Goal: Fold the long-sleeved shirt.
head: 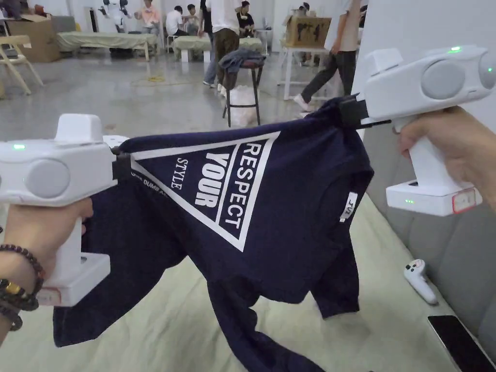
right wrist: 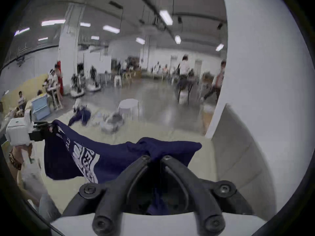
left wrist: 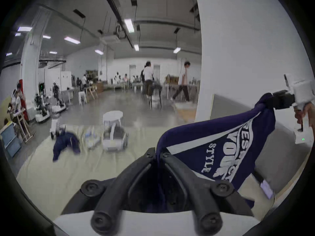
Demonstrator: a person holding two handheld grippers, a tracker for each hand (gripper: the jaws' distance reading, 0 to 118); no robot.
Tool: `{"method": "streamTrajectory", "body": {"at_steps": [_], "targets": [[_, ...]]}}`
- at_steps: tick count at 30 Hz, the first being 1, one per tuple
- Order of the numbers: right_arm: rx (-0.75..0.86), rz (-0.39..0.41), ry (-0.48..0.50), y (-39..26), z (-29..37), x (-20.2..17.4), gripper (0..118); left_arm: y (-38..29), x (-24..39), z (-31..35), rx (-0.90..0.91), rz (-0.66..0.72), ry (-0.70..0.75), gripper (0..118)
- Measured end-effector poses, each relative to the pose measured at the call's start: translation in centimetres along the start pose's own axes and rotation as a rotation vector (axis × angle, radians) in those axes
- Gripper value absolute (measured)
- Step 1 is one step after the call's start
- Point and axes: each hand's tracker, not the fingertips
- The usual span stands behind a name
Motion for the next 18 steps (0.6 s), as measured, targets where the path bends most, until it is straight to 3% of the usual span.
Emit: {"method": "streamTrajectory", "body": {"at_steps": [5,10,14,18], "targets": [[0.126,0.033,-0.112,10.7,1.3,0.7,4,11.9,0.6,-2.3,0.107,-0.031,0.012,6],[0.177,0.002,-0.162,16.9,-0.6,2.6,4,18.6,0.8,-3.6,0.145,0.021,0.003,6],[0.158,-0.033,-0.189,16.9,-3.1,3.3,4,18.7,0.9,-5.3,0.152,0.012,0.015,6],[0.096,-0.085,-0.171,12.5,-6.7,3.5,4,14.9,0.7,-7.5,0.095,0.005,0.025,6]]}}
